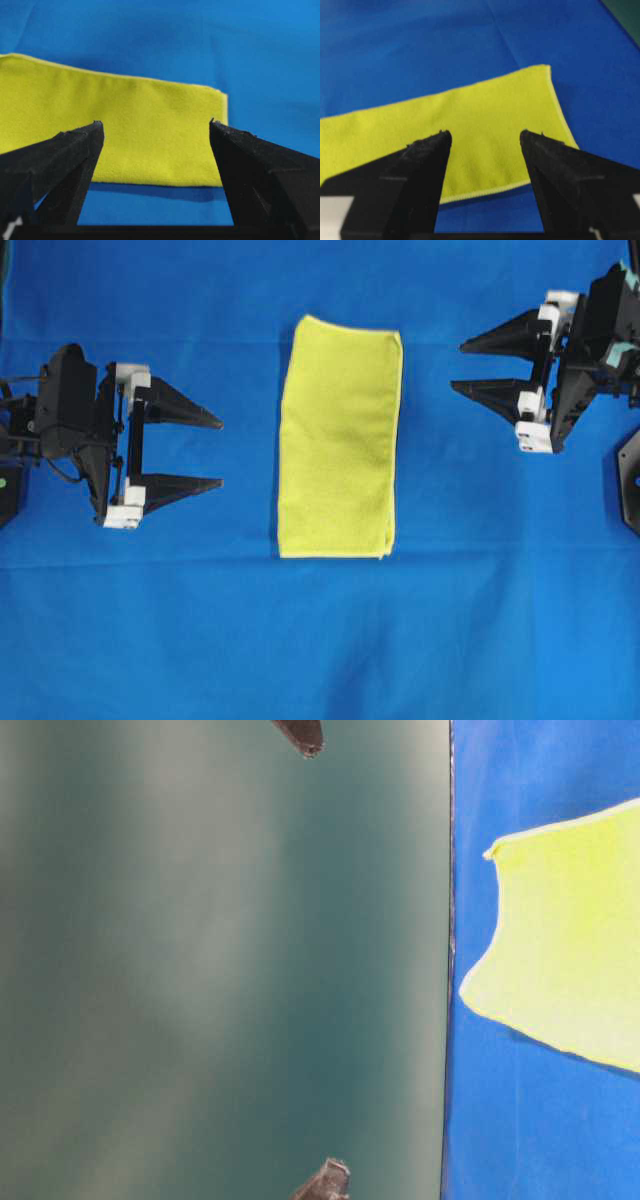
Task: Fold the yellow towel.
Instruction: 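Open both grippers and retract them to the sides, then pinch the strip's top corners with left and right grippers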
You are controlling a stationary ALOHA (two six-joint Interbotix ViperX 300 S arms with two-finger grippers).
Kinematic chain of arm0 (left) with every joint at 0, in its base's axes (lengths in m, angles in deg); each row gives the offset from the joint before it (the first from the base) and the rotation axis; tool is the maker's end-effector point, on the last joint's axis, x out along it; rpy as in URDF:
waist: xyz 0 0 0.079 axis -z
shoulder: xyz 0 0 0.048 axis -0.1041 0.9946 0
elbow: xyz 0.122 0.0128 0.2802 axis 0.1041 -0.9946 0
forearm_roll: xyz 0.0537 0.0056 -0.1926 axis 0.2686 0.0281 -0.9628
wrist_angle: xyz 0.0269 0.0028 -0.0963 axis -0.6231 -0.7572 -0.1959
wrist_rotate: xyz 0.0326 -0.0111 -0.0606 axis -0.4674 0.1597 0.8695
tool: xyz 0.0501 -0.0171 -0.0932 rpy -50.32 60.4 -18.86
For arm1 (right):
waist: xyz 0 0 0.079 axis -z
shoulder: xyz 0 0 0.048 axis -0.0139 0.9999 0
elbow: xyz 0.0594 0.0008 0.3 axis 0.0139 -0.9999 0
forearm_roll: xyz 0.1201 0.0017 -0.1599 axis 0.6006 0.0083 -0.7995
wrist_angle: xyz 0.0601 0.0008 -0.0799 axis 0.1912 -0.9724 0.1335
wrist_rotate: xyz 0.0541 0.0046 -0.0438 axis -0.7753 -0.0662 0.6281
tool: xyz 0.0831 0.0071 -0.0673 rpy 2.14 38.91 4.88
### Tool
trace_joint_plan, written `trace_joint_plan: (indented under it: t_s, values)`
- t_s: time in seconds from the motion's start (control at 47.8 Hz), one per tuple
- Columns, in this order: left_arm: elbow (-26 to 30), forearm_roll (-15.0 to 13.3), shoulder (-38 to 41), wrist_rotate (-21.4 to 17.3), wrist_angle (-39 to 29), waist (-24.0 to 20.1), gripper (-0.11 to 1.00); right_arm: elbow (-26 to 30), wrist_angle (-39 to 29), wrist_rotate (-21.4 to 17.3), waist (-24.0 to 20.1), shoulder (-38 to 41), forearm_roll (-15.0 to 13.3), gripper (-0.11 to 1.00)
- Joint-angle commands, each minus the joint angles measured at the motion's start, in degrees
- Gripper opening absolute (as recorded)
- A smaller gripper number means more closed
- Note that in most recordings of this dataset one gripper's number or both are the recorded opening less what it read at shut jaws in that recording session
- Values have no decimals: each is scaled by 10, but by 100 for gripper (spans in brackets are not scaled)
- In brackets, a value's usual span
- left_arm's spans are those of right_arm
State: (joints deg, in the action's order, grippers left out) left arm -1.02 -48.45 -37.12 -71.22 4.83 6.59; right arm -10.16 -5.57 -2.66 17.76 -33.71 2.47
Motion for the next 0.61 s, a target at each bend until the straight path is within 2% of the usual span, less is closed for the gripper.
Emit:
trace_joint_plan:
  t_s: [0.0, 0.23, 0.356, 0.46, 0.586]
  values:
    - [7, 2, -4, -1, 5, -2, 81, 8, 4, -1, -1, -1, 2, 61]
    - [9, 2, -4, 0, 5, -2, 81, 9, 4, -1, -1, 0, 1, 61]
    - [28, 2, -1, 2, 6, -5, 81, 17, 4, 0, 1, 1, 2, 61]
    - [58, 2, 19, -4, 5, -28, 81, 40, -12, 1, 16, 19, 1, 61]
    - [94, 2, 64, -17, -4, -78, 81, 73, -59, 5, 40, 61, -1, 61]
